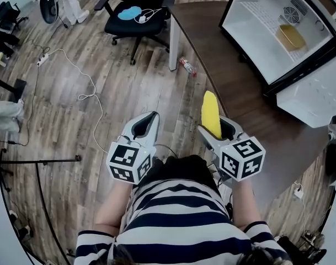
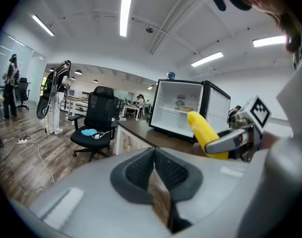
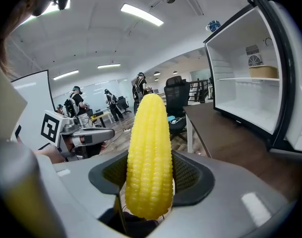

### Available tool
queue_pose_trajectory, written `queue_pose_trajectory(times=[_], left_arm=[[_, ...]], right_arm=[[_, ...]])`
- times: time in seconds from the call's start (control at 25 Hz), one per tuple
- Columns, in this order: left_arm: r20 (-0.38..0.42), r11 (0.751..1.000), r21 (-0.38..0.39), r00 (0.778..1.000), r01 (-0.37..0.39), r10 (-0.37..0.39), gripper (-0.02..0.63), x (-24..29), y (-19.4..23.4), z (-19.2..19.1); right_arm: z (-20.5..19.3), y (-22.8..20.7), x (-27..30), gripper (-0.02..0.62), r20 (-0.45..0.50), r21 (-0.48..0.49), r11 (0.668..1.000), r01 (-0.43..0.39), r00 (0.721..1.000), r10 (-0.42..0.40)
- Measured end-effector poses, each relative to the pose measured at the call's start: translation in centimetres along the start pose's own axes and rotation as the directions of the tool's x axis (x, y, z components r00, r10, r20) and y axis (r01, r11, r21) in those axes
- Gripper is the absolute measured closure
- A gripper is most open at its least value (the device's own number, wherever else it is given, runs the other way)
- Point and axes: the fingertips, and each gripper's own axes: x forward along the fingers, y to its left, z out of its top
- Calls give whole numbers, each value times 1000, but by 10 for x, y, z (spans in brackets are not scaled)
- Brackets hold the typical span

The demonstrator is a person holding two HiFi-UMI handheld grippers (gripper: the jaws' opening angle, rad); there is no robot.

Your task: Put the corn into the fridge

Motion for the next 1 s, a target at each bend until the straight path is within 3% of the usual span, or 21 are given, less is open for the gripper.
queue_pose_trajectory(times=[0.4,0.8,1.0], left_arm=[[-13,1000,-4,1000,5,-5,606,51,1,10],[30,999,10,999,39,-39,606,161,-3,53],[9,998,27,999,52,-52,606,206,-12,63]], right_arm=[[15,-42,27,345,-27,-8,1000,-17,1000,17],[49,-132,62,345,-39,13,999,-36,999,36],[56,-173,71,345,-46,32,999,-21,999,23]])
